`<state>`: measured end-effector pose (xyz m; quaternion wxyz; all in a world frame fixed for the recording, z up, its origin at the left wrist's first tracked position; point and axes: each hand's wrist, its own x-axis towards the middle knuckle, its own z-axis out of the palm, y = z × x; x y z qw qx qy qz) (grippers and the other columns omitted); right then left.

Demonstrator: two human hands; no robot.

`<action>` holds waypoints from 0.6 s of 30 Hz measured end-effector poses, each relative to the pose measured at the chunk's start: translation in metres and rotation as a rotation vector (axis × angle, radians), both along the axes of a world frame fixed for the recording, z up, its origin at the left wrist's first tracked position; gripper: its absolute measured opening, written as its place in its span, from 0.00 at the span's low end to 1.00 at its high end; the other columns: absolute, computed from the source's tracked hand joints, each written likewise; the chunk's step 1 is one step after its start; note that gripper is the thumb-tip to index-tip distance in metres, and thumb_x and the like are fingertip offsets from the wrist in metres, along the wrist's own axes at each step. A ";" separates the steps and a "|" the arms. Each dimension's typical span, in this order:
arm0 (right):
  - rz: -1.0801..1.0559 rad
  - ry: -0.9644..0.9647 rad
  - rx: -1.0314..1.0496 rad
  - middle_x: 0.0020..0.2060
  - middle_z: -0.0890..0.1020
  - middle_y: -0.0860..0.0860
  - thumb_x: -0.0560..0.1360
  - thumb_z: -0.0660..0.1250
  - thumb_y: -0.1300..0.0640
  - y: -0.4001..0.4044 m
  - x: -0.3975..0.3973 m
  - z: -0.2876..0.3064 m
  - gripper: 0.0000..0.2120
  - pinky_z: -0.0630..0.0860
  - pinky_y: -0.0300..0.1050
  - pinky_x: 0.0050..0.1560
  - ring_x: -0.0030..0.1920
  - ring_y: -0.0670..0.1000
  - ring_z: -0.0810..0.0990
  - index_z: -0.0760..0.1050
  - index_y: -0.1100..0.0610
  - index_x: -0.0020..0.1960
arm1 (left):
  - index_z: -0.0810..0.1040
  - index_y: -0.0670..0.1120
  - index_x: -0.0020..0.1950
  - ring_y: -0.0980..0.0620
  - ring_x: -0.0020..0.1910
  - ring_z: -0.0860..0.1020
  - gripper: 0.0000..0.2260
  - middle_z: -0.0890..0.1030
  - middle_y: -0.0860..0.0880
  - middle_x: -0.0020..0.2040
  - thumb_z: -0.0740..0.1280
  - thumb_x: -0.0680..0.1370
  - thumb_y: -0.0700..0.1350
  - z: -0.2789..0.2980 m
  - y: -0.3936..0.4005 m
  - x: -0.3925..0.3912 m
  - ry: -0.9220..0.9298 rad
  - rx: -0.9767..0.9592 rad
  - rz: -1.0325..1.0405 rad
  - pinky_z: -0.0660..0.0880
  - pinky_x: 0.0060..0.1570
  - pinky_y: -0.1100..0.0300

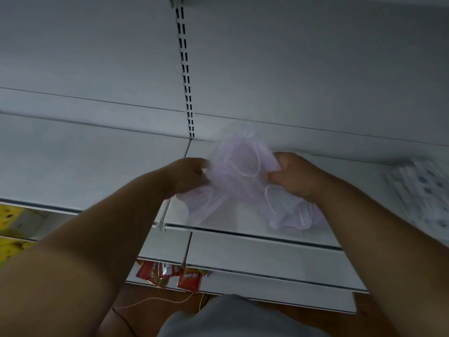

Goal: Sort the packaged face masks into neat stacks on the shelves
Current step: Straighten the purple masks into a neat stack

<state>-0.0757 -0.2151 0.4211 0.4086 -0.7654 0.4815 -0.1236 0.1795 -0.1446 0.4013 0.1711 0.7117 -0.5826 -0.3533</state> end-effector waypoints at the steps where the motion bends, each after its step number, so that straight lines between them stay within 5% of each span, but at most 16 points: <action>1: 0.066 0.083 -0.063 0.44 0.83 0.49 0.74 0.69 0.60 -0.001 0.012 0.001 0.05 0.75 0.43 0.48 0.46 0.51 0.82 0.81 0.52 0.47 | 0.77 0.49 0.44 0.51 0.40 0.77 0.07 0.78 0.52 0.40 0.69 0.76 0.37 0.001 -0.003 0.001 0.002 0.012 -0.042 0.71 0.37 0.64; 4: 0.216 0.153 -0.108 0.45 0.82 0.50 0.76 0.69 0.59 -0.005 0.036 -0.003 0.03 0.73 0.40 0.44 0.49 0.52 0.82 0.80 0.55 0.49 | 0.74 0.46 0.38 0.53 0.36 0.77 0.12 0.76 0.50 0.36 0.70 0.74 0.31 0.005 -0.002 0.015 0.047 0.044 -0.162 0.73 0.36 0.63; 7: 0.230 0.182 -0.024 0.53 0.81 0.49 0.77 0.70 0.52 -0.011 0.038 -0.004 0.12 0.74 0.42 0.54 0.54 0.49 0.80 0.78 0.54 0.60 | 0.79 0.41 0.41 0.53 0.36 0.79 0.09 0.80 0.45 0.38 0.67 0.75 0.29 0.003 0.006 0.028 0.374 0.084 -0.059 0.77 0.38 0.59; 12: 0.227 0.123 0.034 0.56 0.83 0.51 0.74 0.74 0.52 -0.018 0.039 -0.005 0.17 0.74 0.42 0.59 0.57 0.50 0.81 0.79 0.55 0.61 | 0.81 0.39 0.37 0.51 0.31 0.81 0.17 0.81 0.43 0.35 0.58 0.77 0.25 -0.004 0.016 0.034 0.779 0.278 0.024 0.78 0.32 0.65; 14: 0.260 0.092 0.106 0.54 0.84 0.51 0.72 0.76 0.52 -0.019 0.044 -0.001 0.18 0.74 0.42 0.59 0.56 0.50 0.82 0.80 0.55 0.60 | 0.79 0.41 0.26 0.49 0.26 0.77 0.22 0.77 0.45 0.27 0.58 0.75 0.24 0.003 0.018 0.032 0.802 0.231 0.027 0.74 0.26 0.66; 16: 0.286 0.036 0.155 0.51 0.86 0.50 0.71 0.77 0.52 -0.019 0.050 0.003 0.15 0.77 0.43 0.56 0.53 0.49 0.83 0.82 0.54 0.56 | 0.78 0.39 0.21 0.50 0.23 0.76 0.24 0.76 0.48 0.22 0.59 0.76 0.28 0.009 0.020 0.030 0.908 0.207 0.047 0.72 0.23 0.67; 18: 0.272 0.007 0.085 0.47 0.86 0.48 0.71 0.77 0.53 -0.019 0.055 0.004 0.12 0.77 0.39 0.50 0.48 0.46 0.83 0.83 0.54 0.54 | 0.84 0.40 0.31 0.52 0.28 0.81 0.15 0.81 0.47 0.29 0.67 0.76 0.43 0.008 0.021 0.034 1.088 0.217 -0.006 0.77 0.31 0.64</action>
